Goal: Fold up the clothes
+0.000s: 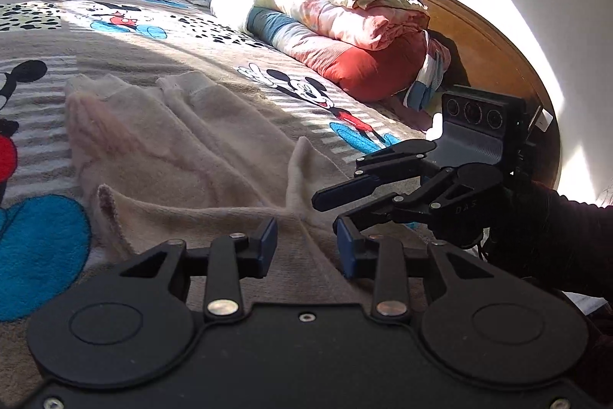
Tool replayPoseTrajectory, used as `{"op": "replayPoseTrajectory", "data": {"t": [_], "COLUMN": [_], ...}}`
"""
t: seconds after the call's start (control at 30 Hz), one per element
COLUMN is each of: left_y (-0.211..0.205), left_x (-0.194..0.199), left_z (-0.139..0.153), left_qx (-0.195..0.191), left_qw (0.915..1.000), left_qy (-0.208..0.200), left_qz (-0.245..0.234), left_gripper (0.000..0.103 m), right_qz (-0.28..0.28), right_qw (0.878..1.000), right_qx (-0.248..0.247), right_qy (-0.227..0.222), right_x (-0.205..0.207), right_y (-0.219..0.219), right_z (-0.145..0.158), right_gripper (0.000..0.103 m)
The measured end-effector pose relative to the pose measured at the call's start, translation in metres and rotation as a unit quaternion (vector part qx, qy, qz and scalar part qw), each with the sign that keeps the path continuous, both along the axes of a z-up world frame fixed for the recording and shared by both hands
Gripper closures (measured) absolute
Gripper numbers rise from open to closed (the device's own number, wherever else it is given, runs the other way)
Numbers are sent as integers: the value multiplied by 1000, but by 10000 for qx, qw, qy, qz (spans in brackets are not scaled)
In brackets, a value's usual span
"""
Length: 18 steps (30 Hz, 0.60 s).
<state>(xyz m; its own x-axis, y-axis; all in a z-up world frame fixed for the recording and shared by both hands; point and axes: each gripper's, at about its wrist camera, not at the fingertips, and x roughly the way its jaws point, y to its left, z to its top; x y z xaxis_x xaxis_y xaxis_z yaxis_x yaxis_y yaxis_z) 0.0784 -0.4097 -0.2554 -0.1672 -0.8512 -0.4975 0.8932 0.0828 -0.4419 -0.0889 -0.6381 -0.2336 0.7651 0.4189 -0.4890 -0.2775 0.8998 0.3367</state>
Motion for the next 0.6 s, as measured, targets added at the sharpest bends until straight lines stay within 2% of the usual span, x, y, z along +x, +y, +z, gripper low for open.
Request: {"op": "replayPoseTrajectory", "data": {"t": [0.03,0.07,0.17,0.33,0.4,0.47,0.53,0.57,0.6], "left_y": [-4,-7,-15,-11,3,20,28,32,30], "left_x": [0,1,3,2,6,12,15,17,21], "left_z": [-4,-8,-19,-18,-10,-3,-11,-15,-23], "left_qx": [121,225,527,440,239,85,283,380,456], "left_qw": [9999,9997,9983,9987,9990,9988,9974,9963,9945], "left_qy": [68,88,147,115,258,397,508,569,698], "left_qz": [-32,29,207,238,268,282,436,516,638], "left_gripper": [64,68,72,72,73,73,72,72,80], "right_qz": [68,97,79,44,-14,-29,-75,-168,-258], "right_qw": [9998,9994,9988,9986,9983,9995,9996,9992,9981], "right_qx": [9,32,135,-175,-263,-5,222,264,398], "right_qy": [195,316,467,495,512,320,151,244,400], "right_x": [7,11,16,15,13,-1,-19,-23,-22], "right_y": [0,0,-2,7,10,9,7,4,-2], "right_z": [-6,-12,-27,-21,-14,-1,10,3,-10], "right_gripper": [69,72,74,74,74,72,73,73,72]}}
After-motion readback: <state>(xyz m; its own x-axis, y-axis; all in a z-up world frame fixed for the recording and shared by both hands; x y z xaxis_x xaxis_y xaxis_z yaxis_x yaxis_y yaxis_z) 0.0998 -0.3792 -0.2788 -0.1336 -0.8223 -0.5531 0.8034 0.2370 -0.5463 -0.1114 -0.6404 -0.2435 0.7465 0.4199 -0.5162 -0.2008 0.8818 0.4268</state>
